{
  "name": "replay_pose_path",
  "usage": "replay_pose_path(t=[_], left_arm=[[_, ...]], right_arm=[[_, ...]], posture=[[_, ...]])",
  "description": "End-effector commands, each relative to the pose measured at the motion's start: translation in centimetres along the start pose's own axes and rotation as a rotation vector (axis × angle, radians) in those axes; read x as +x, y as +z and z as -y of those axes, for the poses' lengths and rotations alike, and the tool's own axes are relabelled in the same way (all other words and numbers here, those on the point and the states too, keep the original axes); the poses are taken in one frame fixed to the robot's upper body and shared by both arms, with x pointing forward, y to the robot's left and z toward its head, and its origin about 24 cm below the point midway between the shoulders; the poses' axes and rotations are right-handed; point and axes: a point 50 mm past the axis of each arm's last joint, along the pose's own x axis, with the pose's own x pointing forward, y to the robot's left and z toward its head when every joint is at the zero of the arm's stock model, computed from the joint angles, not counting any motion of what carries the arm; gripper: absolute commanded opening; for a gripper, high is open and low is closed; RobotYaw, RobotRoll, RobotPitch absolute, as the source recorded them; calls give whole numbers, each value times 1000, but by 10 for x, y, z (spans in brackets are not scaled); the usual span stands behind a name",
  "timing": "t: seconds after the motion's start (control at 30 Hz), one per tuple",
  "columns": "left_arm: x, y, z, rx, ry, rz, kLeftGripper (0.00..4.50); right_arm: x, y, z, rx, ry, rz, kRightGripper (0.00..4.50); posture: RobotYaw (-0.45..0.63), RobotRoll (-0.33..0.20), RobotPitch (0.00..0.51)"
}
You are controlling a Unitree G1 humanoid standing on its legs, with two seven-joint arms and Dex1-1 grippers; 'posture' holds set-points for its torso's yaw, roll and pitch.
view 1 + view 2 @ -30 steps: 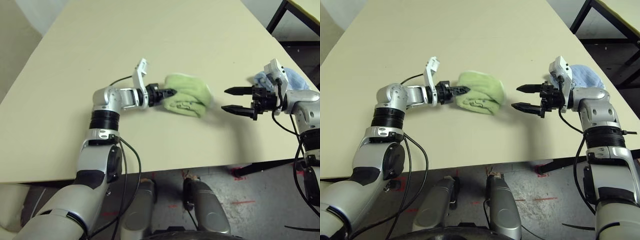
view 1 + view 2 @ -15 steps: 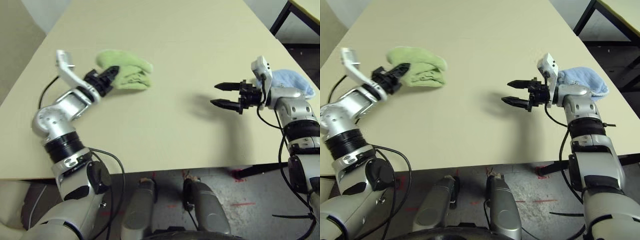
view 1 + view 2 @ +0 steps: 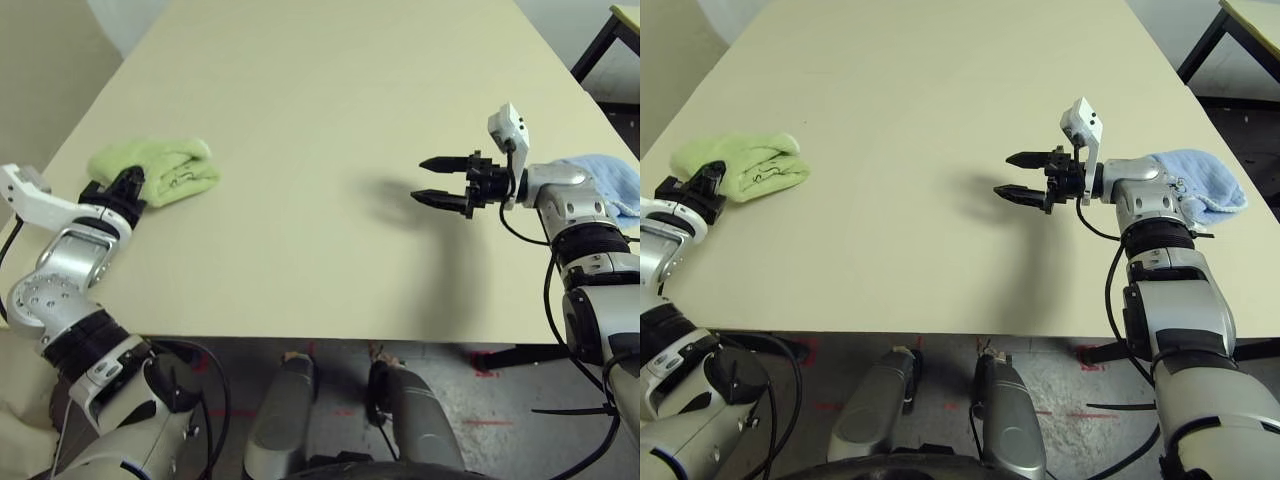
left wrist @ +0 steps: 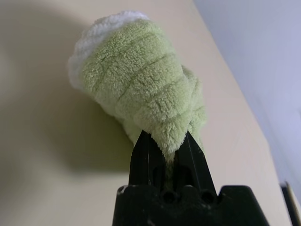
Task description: Fold the towel and set it aside.
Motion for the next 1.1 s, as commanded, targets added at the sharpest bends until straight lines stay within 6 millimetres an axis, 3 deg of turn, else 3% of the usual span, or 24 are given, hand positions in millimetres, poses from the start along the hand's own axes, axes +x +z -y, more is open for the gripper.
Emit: replay_pose_path(t=[0.03, 0.13, 0.37, 0.53, 0.63, 0.93, 1.1], left_arm=[[-1, -3, -12, 2, 76, 2, 33], [-2, -5, -14, -15, 107, 0, 33], [-1, -20, 6, -74, 80, -38, 33], [-2, -29, 11, -96, 111, -77, 33], [-8, -35, 10, -67, 132, -125, 838], [-32, -37, 7, 67, 85, -293, 4309], [-45, -24, 3, 134, 45, -389, 4415]], right_arm=[[1, 0, 1, -9, 1, -10, 4500], [1, 0, 1, -11, -4, -10, 4500], [2, -1, 2, -15, -13, -10, 4500], [5, 0, 2, -17, -13, -7, 4500], [5, 1, 2, -18, -15, -4, 4500], [7, 2, 3, -18, -20, -2, 4500], [8, 3, 3, -18, -18, 1, 4500]], posture=[[280, 0, 148], [277, 0, 147], [279, 0, 146], [278, 0, 144], [279, 0, 143], [288, 0, 145], [288, 0, 146]])
